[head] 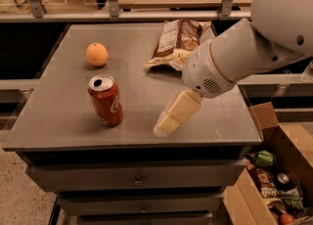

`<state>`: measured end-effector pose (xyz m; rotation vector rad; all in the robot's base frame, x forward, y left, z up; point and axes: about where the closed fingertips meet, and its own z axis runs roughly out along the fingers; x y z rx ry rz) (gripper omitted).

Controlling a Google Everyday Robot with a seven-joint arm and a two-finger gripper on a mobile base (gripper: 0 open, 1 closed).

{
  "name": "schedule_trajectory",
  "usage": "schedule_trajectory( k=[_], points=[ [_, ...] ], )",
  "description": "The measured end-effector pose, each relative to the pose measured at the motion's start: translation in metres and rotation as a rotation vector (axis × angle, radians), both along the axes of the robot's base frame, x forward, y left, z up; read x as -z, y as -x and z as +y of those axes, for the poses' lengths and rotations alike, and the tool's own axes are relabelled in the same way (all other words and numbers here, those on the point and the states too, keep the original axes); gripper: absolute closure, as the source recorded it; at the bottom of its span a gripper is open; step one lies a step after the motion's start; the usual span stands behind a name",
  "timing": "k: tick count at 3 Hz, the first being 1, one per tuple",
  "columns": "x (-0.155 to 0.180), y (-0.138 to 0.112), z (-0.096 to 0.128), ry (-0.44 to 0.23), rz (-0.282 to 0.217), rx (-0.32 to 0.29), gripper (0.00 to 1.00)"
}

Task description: Knock coke can over

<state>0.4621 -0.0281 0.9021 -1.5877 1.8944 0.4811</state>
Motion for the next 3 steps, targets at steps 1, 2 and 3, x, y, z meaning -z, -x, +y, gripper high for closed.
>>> schedule_trajectory(
  k=[1, 2, 3],
  points=[
    [-0.0003, -0.0054, 0.0378, -0.081, 0.008, -0.026, 0.00],
    [-0.0004, -0.0053, 0.0378, -0.081, 0.008, -0.027, 0.00],
    [0.0016, -0.0028, 0.0428, -0.095, 0.017, -0.038, 0.00]
  ],
)
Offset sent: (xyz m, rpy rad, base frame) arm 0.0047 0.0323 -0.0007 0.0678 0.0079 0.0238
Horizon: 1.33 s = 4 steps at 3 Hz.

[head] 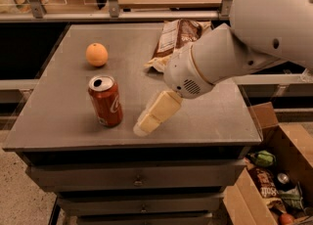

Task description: Knock coke can over

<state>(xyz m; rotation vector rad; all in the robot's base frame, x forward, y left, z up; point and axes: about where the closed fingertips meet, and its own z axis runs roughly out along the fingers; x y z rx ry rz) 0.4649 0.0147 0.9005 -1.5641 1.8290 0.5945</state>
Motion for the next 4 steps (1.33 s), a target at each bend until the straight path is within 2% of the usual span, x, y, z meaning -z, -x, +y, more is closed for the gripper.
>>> schedule_trajectory(
  k=[1, 3, 4],
  points=[
    [0.007, -0.006, 0.016, -0.052, -0.002, 0.008, 0.00],
    [0.010, -0.039, 0.065, -0.158, -0.064, -0.009, 0.00],
    [0.016, -0.046, 0.088, -0.217, -0.070, -0.066, 0.00]
  ],
)
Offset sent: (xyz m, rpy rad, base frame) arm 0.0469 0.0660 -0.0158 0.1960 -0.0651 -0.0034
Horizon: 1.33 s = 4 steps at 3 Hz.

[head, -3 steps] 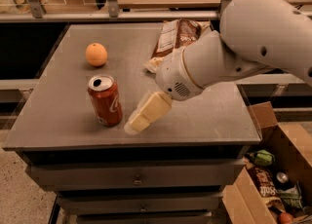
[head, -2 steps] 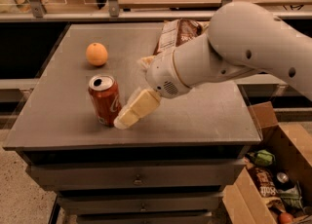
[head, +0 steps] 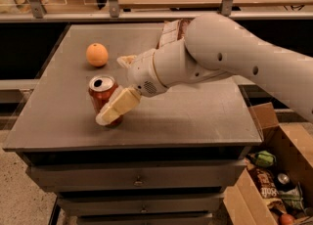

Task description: Knock coke can over

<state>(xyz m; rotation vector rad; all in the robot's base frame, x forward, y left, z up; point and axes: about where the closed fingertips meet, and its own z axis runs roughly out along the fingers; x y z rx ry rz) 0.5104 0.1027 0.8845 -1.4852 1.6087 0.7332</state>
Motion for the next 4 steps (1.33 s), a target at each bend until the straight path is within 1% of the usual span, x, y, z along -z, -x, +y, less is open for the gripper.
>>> schedule_trajectory(
  k=[1, 2, 3, 4],
  points=[
    [0.006, 0.006, 0.022, -0.050, -0.027, -0.131, 0.16],
    [0.015, 0.019, 0.037, -0.063, -0.037, -0.254, 0.37],
    [0.020, 0.027, 0.041, -0.082, -0.025, -0.326, 0.60],
    [0.017, 0.027, 0.041, -0.082, -0.025, -0.326, 0.84]
  ],
)
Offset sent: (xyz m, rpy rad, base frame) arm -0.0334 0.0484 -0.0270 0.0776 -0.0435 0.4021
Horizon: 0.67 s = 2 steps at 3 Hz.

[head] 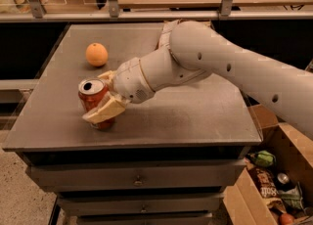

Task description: Knock coke can over

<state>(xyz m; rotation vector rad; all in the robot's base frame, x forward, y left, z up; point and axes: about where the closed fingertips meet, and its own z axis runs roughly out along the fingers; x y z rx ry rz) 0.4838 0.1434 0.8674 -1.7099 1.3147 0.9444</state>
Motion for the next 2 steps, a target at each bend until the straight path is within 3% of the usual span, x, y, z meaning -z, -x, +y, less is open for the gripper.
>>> schedule_trajectory(
  k=[1, 2],
  points=[
    [-0.022, -0.016, -0.031, 0.007, -0.023, 0.045, 1.00],
    [-0.044, -0.037, -0.070, 0.062, -0.066, 0.117, 1.00]
  ],
)
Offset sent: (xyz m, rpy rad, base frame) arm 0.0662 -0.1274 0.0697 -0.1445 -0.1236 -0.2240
